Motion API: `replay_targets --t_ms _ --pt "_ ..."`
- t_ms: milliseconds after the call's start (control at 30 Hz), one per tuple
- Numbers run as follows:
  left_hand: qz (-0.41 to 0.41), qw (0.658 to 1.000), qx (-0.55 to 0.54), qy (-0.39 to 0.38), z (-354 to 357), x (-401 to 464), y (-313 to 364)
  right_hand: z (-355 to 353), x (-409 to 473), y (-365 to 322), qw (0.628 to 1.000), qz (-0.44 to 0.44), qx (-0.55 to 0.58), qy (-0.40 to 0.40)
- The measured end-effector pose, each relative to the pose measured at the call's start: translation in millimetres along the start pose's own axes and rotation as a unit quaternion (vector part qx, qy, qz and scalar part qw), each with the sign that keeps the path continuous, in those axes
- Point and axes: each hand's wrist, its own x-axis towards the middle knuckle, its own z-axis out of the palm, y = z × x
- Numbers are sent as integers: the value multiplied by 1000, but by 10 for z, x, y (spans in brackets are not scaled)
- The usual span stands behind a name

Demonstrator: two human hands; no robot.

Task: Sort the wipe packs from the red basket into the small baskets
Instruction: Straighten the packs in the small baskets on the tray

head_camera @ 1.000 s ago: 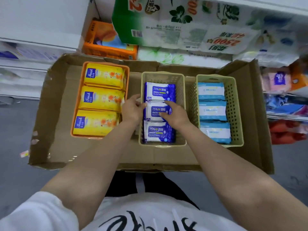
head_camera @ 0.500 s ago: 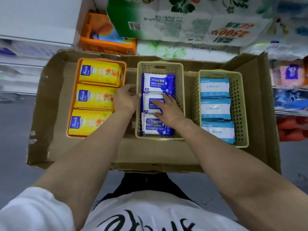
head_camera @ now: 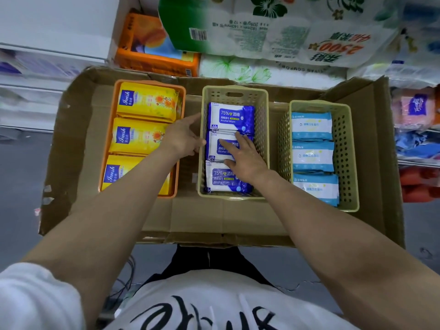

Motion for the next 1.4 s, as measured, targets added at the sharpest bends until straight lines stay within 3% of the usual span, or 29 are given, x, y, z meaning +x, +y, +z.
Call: replay_targets --t_ms 167,333,633,867,1067,1300,1400 --pt "3 1000 6 4 -12 22 -12 -78 13 -51 1000 4 4 -8" --pt "11 999 33 13 1 27 -50 -202 73 -116 990 15 39 134" --pt "16 999 34 22 13 41 -59 -307 307 -77 998 27 20 49" --pt "44 997 47 33 54 -138 -130 -169 -77 -156 990 -12 48 133" --pt "28 998 31 43 173 -326 -268 121 -289 -178 998 25 37 38" --pt "9 998 29 55 186 -339 -250 139 -316 -175 996 29 68 40" --pt "1 998 25 65 183 -343 -244 41 -320 -195 988 19 80 131"
